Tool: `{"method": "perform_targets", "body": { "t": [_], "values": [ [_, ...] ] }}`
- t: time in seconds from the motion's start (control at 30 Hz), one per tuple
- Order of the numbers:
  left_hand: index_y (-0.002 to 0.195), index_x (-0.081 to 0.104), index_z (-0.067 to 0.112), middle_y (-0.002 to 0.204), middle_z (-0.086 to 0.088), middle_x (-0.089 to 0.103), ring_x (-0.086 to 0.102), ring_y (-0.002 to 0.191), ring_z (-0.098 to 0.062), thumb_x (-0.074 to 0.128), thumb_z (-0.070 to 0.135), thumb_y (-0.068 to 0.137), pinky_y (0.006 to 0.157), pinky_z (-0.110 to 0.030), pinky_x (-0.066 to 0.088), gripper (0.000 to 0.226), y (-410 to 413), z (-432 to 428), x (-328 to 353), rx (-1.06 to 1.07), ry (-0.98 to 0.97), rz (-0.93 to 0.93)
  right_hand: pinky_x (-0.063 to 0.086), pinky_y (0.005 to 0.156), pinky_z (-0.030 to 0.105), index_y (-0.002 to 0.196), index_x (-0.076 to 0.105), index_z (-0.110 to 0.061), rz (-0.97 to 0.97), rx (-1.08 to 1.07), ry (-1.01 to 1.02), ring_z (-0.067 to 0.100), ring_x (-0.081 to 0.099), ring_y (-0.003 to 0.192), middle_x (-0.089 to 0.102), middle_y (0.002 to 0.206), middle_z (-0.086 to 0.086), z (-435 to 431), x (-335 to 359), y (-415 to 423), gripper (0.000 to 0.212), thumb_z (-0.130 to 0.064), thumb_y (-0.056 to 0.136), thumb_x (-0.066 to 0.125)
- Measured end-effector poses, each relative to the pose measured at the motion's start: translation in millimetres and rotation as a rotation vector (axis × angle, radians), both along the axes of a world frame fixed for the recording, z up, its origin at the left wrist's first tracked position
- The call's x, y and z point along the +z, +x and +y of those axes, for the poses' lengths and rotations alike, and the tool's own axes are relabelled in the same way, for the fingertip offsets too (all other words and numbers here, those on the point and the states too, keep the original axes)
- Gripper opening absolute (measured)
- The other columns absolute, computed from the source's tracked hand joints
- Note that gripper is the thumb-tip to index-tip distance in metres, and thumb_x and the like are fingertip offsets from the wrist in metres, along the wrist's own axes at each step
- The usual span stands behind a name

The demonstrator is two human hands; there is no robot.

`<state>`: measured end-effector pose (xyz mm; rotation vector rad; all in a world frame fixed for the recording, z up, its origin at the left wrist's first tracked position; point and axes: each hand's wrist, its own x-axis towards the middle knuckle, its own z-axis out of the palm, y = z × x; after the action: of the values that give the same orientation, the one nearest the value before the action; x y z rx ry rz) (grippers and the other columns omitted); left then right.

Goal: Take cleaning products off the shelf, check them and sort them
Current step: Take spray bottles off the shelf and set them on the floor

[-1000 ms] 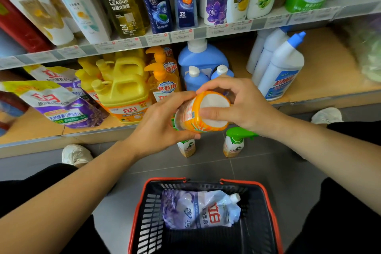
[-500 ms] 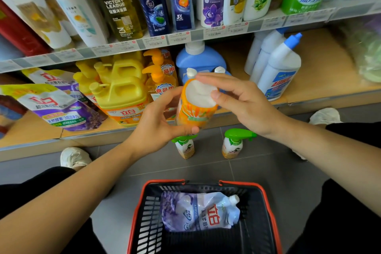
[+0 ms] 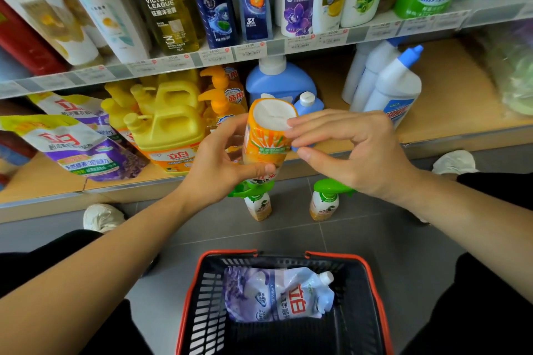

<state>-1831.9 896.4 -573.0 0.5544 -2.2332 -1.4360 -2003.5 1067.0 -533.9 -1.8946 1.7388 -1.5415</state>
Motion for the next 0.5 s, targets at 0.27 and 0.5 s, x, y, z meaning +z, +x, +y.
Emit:
{"method": "perform_targets", "body": {
  "t": [0.27,0.5],
  "values": [
    [0.138,0.055,0.018,0.122,0.001,0.070,0.067,0.114,-0.019,0.089,0.025,0.073,0.094,-0.040,0.059,0.074,-20.9,6.2,-9.8,-0.061,0.074,-0.042,0.057,0.084,0.034,0.092,0.078,-0.004,-0.134,-0.130,0.103,0.017,0.072,0.094,0.076,0.094,0.006,10.7,-7.2,-22.1,0.009,-0.003,0.083,0.077],
    [0.126,0.058,0.012,0.118,-0.006,0.073,0.072,0.108,-0.025,0.088,0.030,0.073,0.083,-0.040,0.061,0.063,-40.0,10.8,-26.9,0.033,0.375,-0.044,0.057,0.079,0.023,0.116,0.071,-0.019,-0.215,-0.182,0.629,0.005,0.070,0.087,0.073,0.099,-0.006,26.6,-50.5,-44.8,0.040,-0.023,0.078,0.084]
  ]
}}
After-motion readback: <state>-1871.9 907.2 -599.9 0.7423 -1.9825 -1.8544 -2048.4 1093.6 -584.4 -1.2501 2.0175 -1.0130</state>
